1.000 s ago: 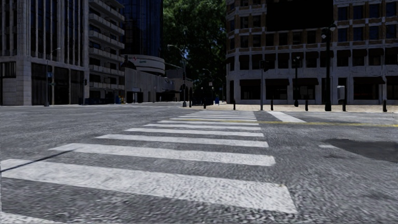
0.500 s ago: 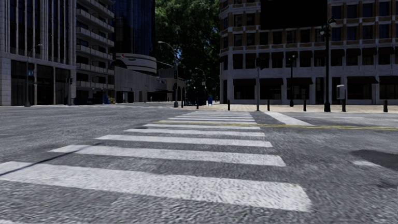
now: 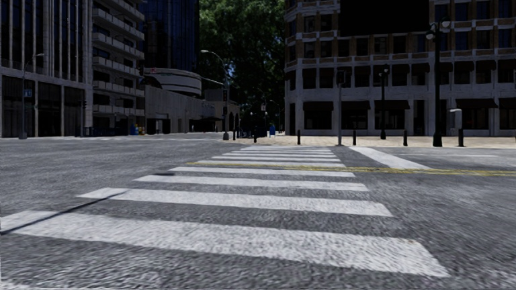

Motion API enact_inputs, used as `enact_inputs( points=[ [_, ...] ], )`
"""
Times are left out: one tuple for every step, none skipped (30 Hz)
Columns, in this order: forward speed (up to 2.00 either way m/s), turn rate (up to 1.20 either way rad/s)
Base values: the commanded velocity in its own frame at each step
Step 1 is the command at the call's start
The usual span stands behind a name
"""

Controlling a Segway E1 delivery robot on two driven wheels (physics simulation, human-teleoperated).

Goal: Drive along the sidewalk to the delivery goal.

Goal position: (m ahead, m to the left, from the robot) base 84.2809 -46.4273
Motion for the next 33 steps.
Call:
enact_inputs(
  points=[
    [2.0,0.0],
    [2.0,0.0],
    [2.0,0.0],
    [2.0,0.0],
    [2.0,0.0],
    [2.0,0.0],
    [2.0,0.0],
    [2.0,0.0],
    [2.0,0.0],
    [2.0,0.0],
    [2.0,0.0],
    [2.0,0.0],
    [2.0,-0.03],
    [2.0,-0.12],
    [2.0,-0.12],
    [2.0,-0.24],
    [2.0,-0.28],
    [2.0,-0.3],
    [2.0,-0.3],
    [2.0,-0.31],
    [2.0,-0.33],
    [2.0,-0.36],
    [2.0,-0.39],
    [2.0,-0.4],
    [2.0,-0.4],
    [2.0,-0.42],
    [2.0,-0.55],
    [2.0,-0.65],
    [2.0,-0.67],
    [2.0,-0.67],
    [2.0,-0.68],
    [2.0,-0.68],
    [2.0,-0.64]
  ],
)
